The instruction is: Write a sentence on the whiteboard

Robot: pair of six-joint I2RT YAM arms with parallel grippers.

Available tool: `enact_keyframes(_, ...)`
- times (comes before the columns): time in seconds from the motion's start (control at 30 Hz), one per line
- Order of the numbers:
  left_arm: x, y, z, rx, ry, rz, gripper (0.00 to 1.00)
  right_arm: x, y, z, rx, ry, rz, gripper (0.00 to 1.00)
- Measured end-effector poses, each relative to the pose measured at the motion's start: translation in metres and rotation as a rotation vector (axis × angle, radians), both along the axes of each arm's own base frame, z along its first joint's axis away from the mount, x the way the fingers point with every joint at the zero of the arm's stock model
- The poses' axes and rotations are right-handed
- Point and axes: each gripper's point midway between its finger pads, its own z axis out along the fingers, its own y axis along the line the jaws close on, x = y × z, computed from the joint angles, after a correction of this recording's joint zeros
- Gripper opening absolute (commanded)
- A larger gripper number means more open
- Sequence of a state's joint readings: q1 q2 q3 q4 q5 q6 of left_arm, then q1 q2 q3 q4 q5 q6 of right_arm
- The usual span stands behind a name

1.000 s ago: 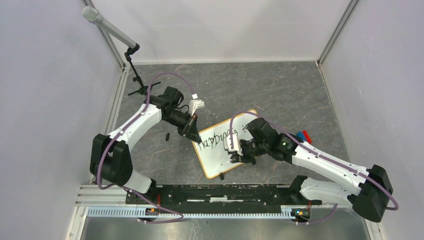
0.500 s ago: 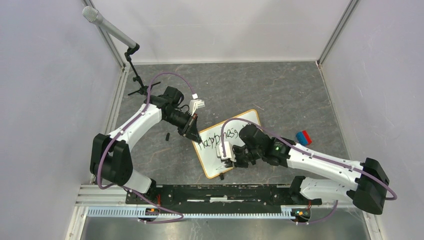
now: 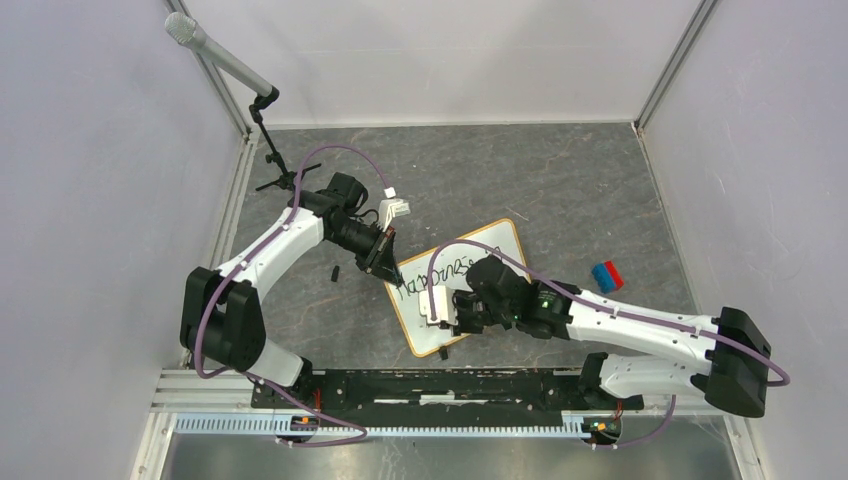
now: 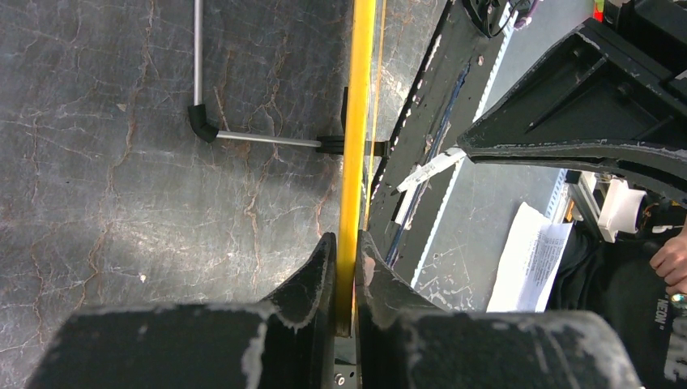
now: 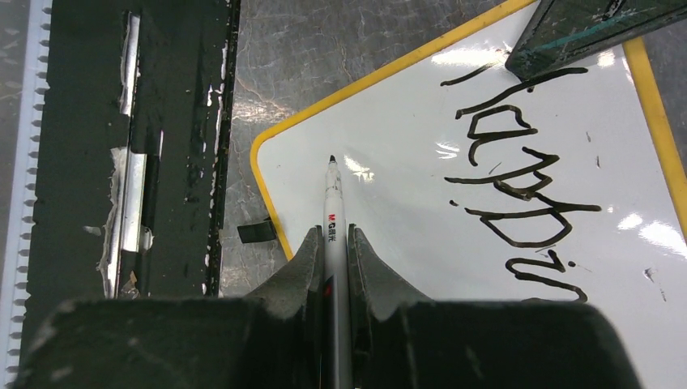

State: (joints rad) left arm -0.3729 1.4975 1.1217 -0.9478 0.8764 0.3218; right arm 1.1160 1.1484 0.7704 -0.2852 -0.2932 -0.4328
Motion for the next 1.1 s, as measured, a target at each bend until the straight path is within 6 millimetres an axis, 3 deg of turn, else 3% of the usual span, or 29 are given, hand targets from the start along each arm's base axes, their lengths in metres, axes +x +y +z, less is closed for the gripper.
enact_keyframes(0.63,0.000,0.000,0.000,0.001,-0.001,0.000,0.02,0.017,0.002,0.001,-0.014,-0.087,-0.081,0.00)
enact_keyframes(1.1,0.000,0.000,-0.001,0.000,-0.004,0.000,0.02,0.009,0.002,-0.010,-0.044,-0.088,-0.046,0.00)
